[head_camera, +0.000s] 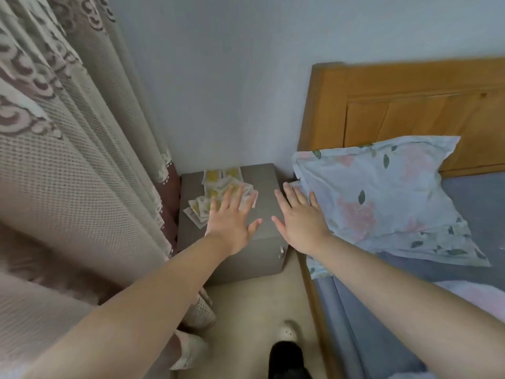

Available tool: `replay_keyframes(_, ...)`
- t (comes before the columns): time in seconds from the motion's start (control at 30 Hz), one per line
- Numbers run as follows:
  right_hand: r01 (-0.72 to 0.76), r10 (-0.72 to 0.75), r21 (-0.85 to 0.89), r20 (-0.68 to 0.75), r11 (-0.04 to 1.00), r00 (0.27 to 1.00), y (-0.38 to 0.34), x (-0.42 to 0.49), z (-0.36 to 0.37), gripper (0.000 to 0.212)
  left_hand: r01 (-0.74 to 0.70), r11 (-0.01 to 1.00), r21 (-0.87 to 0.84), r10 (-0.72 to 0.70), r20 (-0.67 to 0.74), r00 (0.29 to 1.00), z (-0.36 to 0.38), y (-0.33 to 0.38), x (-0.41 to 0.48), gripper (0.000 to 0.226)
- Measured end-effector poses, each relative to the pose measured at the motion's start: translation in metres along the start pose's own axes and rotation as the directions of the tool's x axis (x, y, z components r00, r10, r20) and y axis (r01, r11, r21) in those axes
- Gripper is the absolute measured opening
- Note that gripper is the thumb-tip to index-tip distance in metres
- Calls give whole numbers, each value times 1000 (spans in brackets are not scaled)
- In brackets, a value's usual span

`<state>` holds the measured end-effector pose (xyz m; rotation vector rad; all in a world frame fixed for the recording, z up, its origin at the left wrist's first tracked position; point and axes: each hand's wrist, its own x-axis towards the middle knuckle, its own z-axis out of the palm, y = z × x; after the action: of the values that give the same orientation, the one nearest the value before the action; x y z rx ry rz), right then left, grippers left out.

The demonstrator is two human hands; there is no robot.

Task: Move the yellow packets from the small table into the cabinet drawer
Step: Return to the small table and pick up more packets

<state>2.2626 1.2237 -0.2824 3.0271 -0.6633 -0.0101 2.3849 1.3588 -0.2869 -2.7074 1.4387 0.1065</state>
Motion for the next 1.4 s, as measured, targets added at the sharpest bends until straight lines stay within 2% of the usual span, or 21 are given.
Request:
replay_keyframes(0.1, 39, -42, 41, 69, 998, 997, 6, 66, 32, 64, 47, 997, -67, -44, 50, 998, 26, -25, 50, 65)
replay_keyframes(0.2, 90, -96, 48, 142, 995, 985, 10, 129, 64, 64, 154, 975, -163, -141, 91, 986, 53, -52, 93, 64)
replay_keyframes(0.43, 188, -188, 27, 275, 982, 943, 8, 243, 142, 63, 407, 850, -336, -338, 245, 909, 134, -106, 179, 63)
replay_keyframes(0.53, 199, -201, 43, 364, 979, 909, -4, 274, 178, 63, 473, 809, -349, -355, 351, 866, 174, -124, 199, 66)
replay_keyframes(0.7, 239, -241, 64, 450, 969, 860, -26, 317, 231, 63, 486, 824, -291, -340, 432, 836, 234, -152, 225, 63)
replay_keyframes(0.87, 266, -301, 143, 516, 953, 802, -44, 369, 268, 61, 520, 781, -346, -383, 392, 837, 277, -164, 257, 65)
replay_keyframes(0.97, 368, -354, 66, 470, 927, 808, -49, 405, 284, 70, 479, 816, -324, -368, 350, 862, 298, -171, 277, 78)
replay_keyframes(1.07, 469, -405, -2, 498, 883, 766, -51, 439, 295, 80, 431, 866, -253, -330, 359, 873, 318, -177, 286, 89)
replay_keyframes(1.2, 587, -469, -117, 488, 801, 736, -59, 461, 299, 83, 409, 881, -235, -324, 328, 887, 335, -177, 284, 92)
replay_keyframes(1.3, 592, -472, -101, 504, 800, 723, -65, 469, 296, 67, 406, 880, -244, -327, 308, 894, 336, -176, 283, 91)
replay_keyframes(1.4, 470, -405, 43, 581, 882, 706, -61, 482, 284, 49, 403, 878, -257, -324, 300, 897, 335, -177, 282, 90)
